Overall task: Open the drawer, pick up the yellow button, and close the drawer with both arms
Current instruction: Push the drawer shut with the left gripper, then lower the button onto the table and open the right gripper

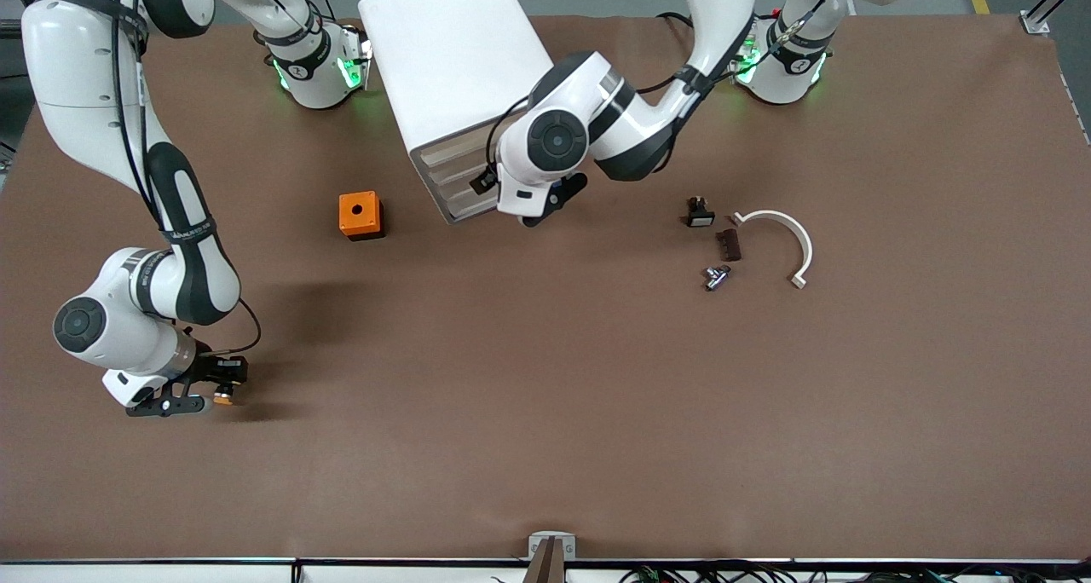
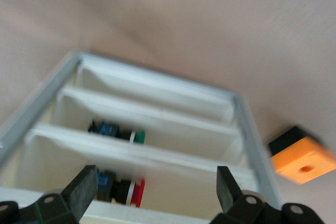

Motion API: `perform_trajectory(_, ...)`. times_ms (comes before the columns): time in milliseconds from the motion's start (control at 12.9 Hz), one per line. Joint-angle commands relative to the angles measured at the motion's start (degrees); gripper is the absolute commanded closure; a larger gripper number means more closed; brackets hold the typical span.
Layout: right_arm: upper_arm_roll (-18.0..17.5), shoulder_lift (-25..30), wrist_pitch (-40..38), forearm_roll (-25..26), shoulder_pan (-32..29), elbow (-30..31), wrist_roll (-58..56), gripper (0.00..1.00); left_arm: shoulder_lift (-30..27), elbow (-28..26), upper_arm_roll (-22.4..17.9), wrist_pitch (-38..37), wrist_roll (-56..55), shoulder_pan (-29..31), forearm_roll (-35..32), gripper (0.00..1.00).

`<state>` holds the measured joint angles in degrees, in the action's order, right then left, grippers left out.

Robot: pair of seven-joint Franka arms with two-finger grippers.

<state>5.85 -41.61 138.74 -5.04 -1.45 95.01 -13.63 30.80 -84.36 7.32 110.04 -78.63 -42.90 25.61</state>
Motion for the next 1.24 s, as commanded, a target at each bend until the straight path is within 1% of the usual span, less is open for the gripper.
perform_trajectory(0,-1.01,-0.93,0.56,-0.15,-0.93,-0.97,-0.61,0.26,-5.56,0.59,0.24,-2.71,4.16,5.79,-7.13,0.01)
perform_trajectory(77,-1.01,-0.84,0.48,-0.15,-0.92,-1.23,-0.69,0.0,-6.7,1.99,0.24,-4.47,6.27,8.51,-7.94,0.01)
perform_trajectory(386,-0.92,0.82,-0.84,-0.06,-0.57,-1.49,-0.17,0.0,-15.05,2.62,0.15,-14.13,22.42,21.6,-8.04,0.01)
perform_trajectory(541,-0.92,4.06,-7.58,-0.06,-0.48,-1.67,0.97,0.0,-17.34,2.54,0.24,-17.57,30.43,27.15,-9.96,0.01)
perform_trajectory(850,-1.01,14.07,-21.73,-0.06,-0.13,-1.67,7.82,0.0,-20.24,2.45,0.24,-22.14,44.32,33.22,-18.04,0.01)
perform_trajectory(1005,-1.1,19.34,-28.23,0.03,0.04,-1.67,10.45,0.0,-21.3,2.36,0.15,-23.46,51.52,37.08,-19.2,0.01)
perform_trajectory(1082,-1.01,21.89,-31.48,1.07,1.26,-1.76,12.47,0.0,-21.74,2.19,0.24,-23.64,55.47,39.19,-19.72,0.01)
perform_trajectory(1159,-1.19,24.62,-35.0,4.22,2.06,-2.11,14.58,0.0,-22.0,2.1,0.24,-23.91,59.69,41.3,-20.16,0.01)
